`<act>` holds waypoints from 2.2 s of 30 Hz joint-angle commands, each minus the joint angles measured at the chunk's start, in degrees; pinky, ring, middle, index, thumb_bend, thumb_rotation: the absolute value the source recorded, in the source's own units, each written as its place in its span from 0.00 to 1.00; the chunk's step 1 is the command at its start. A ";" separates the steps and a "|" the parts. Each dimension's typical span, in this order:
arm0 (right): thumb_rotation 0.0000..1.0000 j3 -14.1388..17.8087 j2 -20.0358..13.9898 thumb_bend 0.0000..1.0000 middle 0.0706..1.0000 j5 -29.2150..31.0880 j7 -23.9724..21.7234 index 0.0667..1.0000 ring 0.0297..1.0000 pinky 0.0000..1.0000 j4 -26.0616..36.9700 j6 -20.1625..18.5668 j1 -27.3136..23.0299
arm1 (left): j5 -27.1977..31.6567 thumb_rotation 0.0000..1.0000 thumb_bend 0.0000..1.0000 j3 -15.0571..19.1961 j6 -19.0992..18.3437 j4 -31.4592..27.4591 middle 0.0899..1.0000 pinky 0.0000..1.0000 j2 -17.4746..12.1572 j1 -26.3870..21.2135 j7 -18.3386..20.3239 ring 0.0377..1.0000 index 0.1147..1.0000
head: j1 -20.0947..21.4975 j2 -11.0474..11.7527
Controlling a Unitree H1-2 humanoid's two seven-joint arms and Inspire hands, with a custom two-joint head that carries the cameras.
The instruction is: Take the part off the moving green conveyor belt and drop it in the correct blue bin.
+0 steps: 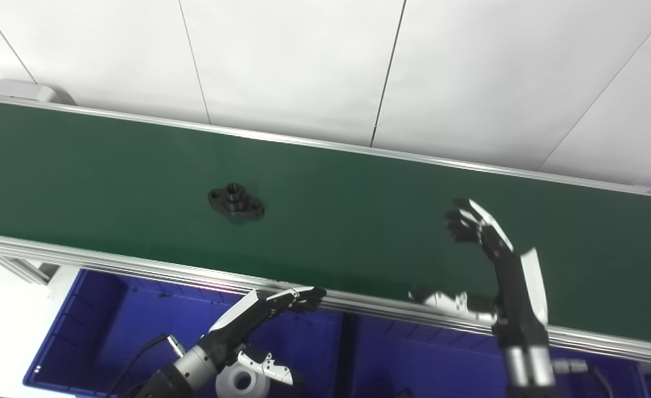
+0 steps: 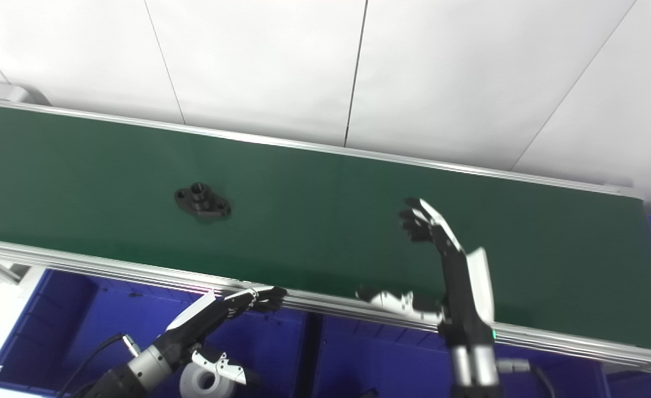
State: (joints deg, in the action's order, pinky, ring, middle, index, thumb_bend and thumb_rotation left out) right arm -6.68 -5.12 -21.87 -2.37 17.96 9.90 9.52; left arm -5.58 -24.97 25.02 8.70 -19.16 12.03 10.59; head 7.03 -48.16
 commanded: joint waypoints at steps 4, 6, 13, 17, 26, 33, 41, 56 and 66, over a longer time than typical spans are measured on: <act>0.32 -1.95 0.95 0.84 0.74 -2.84 -2.31 0.83 0.71 0.64 1.36 -5.84 -5.69 | -0.48 0.24 0.86 0.57 1.90 -0.64 0.84 0.82 -0.40 -1.39 0.17 0.84 0.83 | 0.19 0.17; 0.31 -2.86 1.22 0.84 0.74 -4.94 -3.25 0.83 0.71 0.65 1.40 -8.43 -8.29 | -0.56 0.24 0.86 0.54 1.90 -0.54 0.84 0.84 -0.57 -1.60 0.22 0.84 0.83 | 0.60 0.31; 0.32 -5.43 2.08 0.85 0.73 -10.04 -5.29 0.82 0.67 0.60 -0.30 -14.17 -15.45 | 0.21 0.21 0.86 0.70 1.89 -0.01 0.83 0.84 -1.43 -2.18 1.37 0.84 0.83 | 2.88 0.91; 0.34 -6.79 2.41 0.85 0.72 -12.75 -6.50 0.83 0.67 0.59 -1.08 -17.64 -18.07 | -0.30 0.20 0.86 0.71 1.90 0.22 0.83 0.83 -1.74 -2.48 1.17 0.83 0.83 | 3.44 1.12; 0.36 -10.52 3.39 0.86 0.71 -16.68 -8.31 0.83 0.67 0.60 -5.29 -22.23 -22.85 | -0.91 0.20 0.86 0.07 1.90 0.27 0.83 0.82 -1.89 -2.89 0.69 0.83 0.83 | 2.85 1.13; 0.37 -15.14 4.64 0.85 0.73 -20.45 -8.83 0.84 0.71 0.63 -11.33 -23.81 -25.98 | -1.05 0.20 0.86 -0.46 1.90 0.24 0.82 0.81 -1.77 -2.67 0.84 0.82 0.83 | 3.15 1.19; 0.38 -19.05 4.75 0.84 0.78 -23.09 -9.00 0.84 0.75 0.64 -17.04 -23.35 -28.99 | -1.53 0.21 0.87 -1.18 1.90 0.28 0.79 0.79 -1.68 -2.75 0.52 0.79 0.81 | 2.29 1.23; 0.37 -22.36 5.73 0.85 0.80 -23.94 -7.53 0.83 0.77 0.66 -25.48 -22.61 -32.41 | 2.80 0.21 0.90 0.89 1.89 -3.97 0.78 0.76 -3.06 1.23 4.72 0.78 0.78 | 2.18 0.82; 0.32 -24.37 4.08 0.86 0.79 -25.37 -6.45 0.81 0.76 0.66 -29.67 -21.39 -34.48 | 2.54 0.23 0.90 1.80 1.80 -7.92 0.79 0.81 -3.02 4.51 8.71 0.81 0.78 | 2.10 -0.36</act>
State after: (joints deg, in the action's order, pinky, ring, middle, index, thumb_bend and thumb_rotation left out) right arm -30.67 -1.26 -46.37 -10.44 -12.23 -13.40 -22.11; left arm -2.95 -23.52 25.87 2.68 -21.56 16.07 18.82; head 9.14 -48.25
